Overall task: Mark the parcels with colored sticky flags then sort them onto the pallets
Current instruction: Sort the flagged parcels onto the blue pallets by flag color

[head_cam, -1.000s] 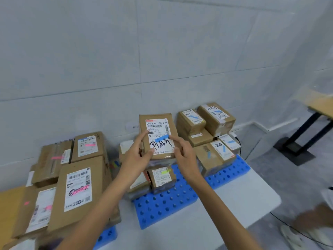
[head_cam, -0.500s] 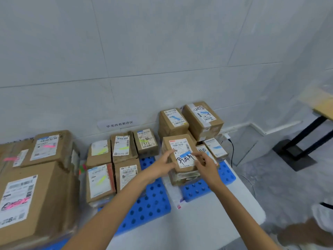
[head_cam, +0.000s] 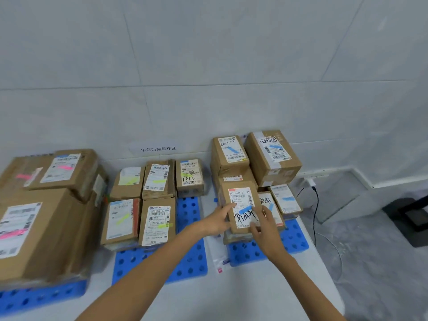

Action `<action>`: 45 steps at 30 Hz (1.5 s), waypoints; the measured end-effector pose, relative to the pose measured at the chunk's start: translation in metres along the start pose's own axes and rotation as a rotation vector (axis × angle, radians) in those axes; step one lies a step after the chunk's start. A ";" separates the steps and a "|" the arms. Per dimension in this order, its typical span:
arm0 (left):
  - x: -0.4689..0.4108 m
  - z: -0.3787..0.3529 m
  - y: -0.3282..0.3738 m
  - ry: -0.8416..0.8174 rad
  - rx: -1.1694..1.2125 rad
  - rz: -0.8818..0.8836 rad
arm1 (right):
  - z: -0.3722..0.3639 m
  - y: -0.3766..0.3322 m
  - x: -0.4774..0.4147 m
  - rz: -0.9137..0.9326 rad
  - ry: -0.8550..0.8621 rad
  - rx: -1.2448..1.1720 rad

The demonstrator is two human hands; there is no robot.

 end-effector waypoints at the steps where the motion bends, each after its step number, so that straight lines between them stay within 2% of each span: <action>1: 0.002 0.003 0.001 0.003 -0.015 -0.001 | 0.001 -0.003 0.000 -0.006 0.019 0.057; 4: 0.020 0.017 0.002 0.083 -0.036 -0.046 | 0.006 -0.024 -0.004 0.042 0.131 0.218; 8: 0.062 0.047 -0.020 0.175 -0.057 -0.049 | 0.003 -0.080 -0.010 0.230 0.217 0.276; 13: 0.158 0.098 -0.070 0.318 -0.045 -0.088 | -0.044 -0.183 0.000 0.465 0.231 0.193; 19: 0.319 0.156 -0.169 0.581 -0.100 -0.077 | -0.159 -0.335 0.033 0.676 0.077 0.090; 23: 0.440 0.180 -0.241 0.777 -0.045 -0.077 | -0.235 -0.421 0.066 0.775 -0.089 -0.042; 30: 0.610 0.203 -0.339 1.119 0.034 0.081 | -0.309 -0.540 0.101 0.882 -0.319 -0.047; 36: 0.680 0.180 -0.398 1.408 0.178 0.135 | -0.364 -0.594 0.108 0.981 -0.506 -0.041; 40: 0.699 0.168 -0.432 1.433 0.210 0.201 | -0.396 -0.618 0.107 0.925 -0.635 -0.123; 45: 0.726 0.183 -0.476 1.499 0.267 0.202 | -0.438 -0.640 0.099 0.834 -0.686 -0.195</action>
Point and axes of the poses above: each hand's wrist, its own x-axis away from the middle knuckle, its own z-axis out of the back of the hand, y = z × x, the point moved 4 cm from there along -x, towards the middle knuckle, and after that the axes turned 12 degrees about -y, right-handed, at the moved point
